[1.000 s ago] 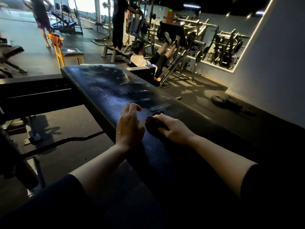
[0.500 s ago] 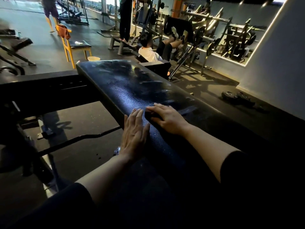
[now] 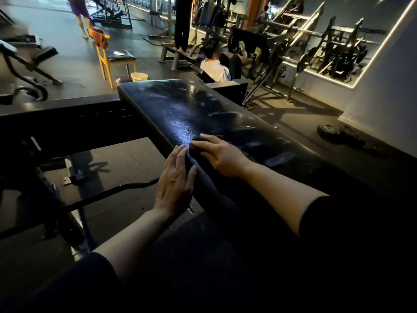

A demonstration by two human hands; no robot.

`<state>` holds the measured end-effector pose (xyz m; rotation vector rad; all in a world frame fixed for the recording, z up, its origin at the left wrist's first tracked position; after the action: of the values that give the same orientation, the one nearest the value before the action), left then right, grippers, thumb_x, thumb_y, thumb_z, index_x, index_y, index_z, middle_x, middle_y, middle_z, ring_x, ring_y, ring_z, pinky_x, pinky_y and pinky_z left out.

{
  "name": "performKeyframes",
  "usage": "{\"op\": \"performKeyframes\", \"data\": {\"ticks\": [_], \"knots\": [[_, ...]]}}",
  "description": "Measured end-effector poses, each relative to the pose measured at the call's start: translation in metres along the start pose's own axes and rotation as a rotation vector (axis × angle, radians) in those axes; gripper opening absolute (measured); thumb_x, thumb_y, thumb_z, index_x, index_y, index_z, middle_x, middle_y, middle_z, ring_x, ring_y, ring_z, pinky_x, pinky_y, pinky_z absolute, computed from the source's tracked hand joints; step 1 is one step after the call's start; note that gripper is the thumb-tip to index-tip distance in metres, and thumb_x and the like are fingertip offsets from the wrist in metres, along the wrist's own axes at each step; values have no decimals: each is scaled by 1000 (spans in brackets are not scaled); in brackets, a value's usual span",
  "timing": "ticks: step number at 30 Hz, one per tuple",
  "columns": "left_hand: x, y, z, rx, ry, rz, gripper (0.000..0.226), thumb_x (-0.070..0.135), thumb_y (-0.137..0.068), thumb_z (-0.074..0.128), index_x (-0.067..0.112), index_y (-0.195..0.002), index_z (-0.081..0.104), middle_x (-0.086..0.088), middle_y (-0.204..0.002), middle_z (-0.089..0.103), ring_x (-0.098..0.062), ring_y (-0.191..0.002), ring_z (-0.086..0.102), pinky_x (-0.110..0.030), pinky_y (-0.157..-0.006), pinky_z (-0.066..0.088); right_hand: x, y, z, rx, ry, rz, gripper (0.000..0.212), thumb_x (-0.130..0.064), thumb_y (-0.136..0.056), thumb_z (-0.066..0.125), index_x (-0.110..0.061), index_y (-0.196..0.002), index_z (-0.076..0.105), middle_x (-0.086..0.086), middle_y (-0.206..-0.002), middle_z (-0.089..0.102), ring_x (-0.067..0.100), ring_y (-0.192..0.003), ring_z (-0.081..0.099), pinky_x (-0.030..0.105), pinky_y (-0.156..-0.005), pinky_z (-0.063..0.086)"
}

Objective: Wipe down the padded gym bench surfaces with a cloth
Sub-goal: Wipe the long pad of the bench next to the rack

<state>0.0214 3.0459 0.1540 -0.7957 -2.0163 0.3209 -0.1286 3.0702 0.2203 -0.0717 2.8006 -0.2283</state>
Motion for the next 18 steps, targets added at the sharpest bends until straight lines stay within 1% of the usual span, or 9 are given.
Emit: {"op": "performKeyframes", "data": {"ticks": [2, 4, 7, 9, 10, 12, 15, 18], "knots": [[0, -2, -1, 9, -16, -8, 66, 46, -90, 30, 2, -138, 39, -11, -145, 38, -23, -136, 35, -36, -112, 31, -1, -24, 5, -5, 26, 51, 40, -28, -100, 44, -30, -140, 45, -1, -154, 30, 19, -138, 33, 26, -111, 22], [-1, -3, -4, 6, -47, -20, 68, 48, -89, 30, 1, -139, 39, -12, -146, 37, -23, -136, 35, -32, -112, 29, -2, -18, 4, -16, 20, 31, 41, -27, -100, 44, -31, -140, 45, -2, -154, 30, 19, -138, 33, 29, -112, 24], [-6, -5, -7, -40, -99, -27, 76, 53, -87, 28, 2, -142, 37, -11, -151, 33, -22, -140, 30, -29, -114, 23, 2, 31, -3, -16, -26, -125, 41, -22, -98, 49, -30, -138, 48, -2, -153, 33, 19, -137, 36, 35, -113, 29], [-10, -5, -9, -77, -140, -5, 78, 57, -87, 27, 4, -144, 36, -8, -153, 30, -19, -142, 26, -30, -116, 21, 8, 56, -5, -17, -47, -226, 42, -23, -97, 49, -31, -138, 48, -3, -152, 34, 15, -137, 35, 33, -114, 29], [-11, -6, -10, -81, -148, 3, 78, 58, -87, 28, 5, -144, 37, -7, -154, 30, -18, -143, 25, -31, -116, 21, 12, 53, -5, -15, -58, -236, 42, -22, -97, 48, -31, -138, 48, -4, -152, 35, 14, -137, 35, 32, -114, 29], [-11, -7, -10, -77, -147, -3, 78, 59, -87, 29, 7, -143, 38, -5, -153, 30, -16, -143, 25, -32, -117, 22, 14, 24, -4, -4, -62, -206, 41, -21, -98, 48, -31, -137, 49, -6, -150, 38, 14, -136, 37, 32, -113, 29], [-6, -6, -10, -66, -134, -26, 78, 60, -85, 31, 8, -142, 41, -4, -152, 33, -15, -141, 28, -28, -115, 23, 12, -35, 5, -4, -20, -103, 40, -23, -99, 45, -32, -139, 48, -5, -152, 35, 16, -136, 37, 25, -110, 24], [-6, -7, -14, -52, -131, -27, 74, 59, -84, 36, 10, -138, 47, -4, -148, 40, -15, -138, 34, -24, -112, 25, 8, -50, 9, -1, 5, -37, 40, -24, -100, 43, -34, -139, 46, -3, -154, 31, 19, -137, 35, 27, -109, 24]]}}
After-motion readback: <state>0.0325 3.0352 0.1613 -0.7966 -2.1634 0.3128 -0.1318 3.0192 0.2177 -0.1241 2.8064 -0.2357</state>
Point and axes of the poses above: each hand's wrist, its own y-axis away from the middle knuckle, its own z-axis out of the palm, x = y × z, the point moved 1 cm from there along -y, towards the middle knuckle
